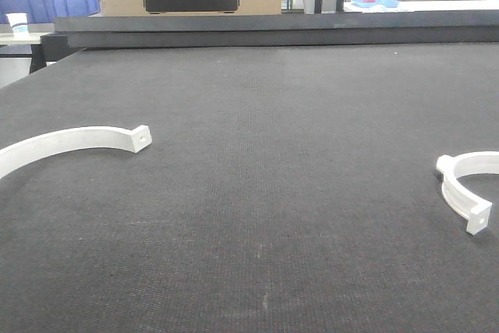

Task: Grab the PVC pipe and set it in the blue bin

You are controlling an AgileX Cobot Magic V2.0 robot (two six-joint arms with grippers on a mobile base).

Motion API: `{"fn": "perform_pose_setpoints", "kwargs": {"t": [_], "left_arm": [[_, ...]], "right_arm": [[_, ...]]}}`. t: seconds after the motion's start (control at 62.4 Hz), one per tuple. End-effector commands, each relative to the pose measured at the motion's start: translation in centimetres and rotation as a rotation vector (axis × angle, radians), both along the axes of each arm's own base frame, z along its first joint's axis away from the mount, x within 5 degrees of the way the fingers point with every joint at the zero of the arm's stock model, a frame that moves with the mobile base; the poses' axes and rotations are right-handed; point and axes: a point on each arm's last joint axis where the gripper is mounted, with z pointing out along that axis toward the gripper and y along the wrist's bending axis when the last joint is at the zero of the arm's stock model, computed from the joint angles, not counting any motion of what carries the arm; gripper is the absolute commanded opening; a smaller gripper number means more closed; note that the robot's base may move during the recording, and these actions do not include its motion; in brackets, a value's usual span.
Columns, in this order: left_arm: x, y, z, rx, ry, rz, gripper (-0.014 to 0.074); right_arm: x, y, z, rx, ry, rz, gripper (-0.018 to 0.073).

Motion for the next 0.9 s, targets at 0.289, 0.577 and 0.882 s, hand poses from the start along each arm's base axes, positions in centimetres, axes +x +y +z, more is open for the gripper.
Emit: {"fn": "perform_pose_setpoints", "kwargs": {"t": [0.289,0.577,0.882], "left_arm": [[-0.07,0.01,0.27,0.0,-0.025,0.002,-0.0111],[-0.07,0.01,0.27,0.0,-0.025,0.002,-0.0111],[-0.07,0.01,0.27,0.0,-0.025,0.002,-0.0111]], "right_arm": [[-0.07,-0.01,0.22,-0.009,-0.026,-0.001,-0.0167],[-0.07,-0.01,0.22,-0.009,-0.026,-0.001,-0.0167],[-0.07,-0.01,0.26,-0.008,-0.03,-0.001,-0.0167]]}}
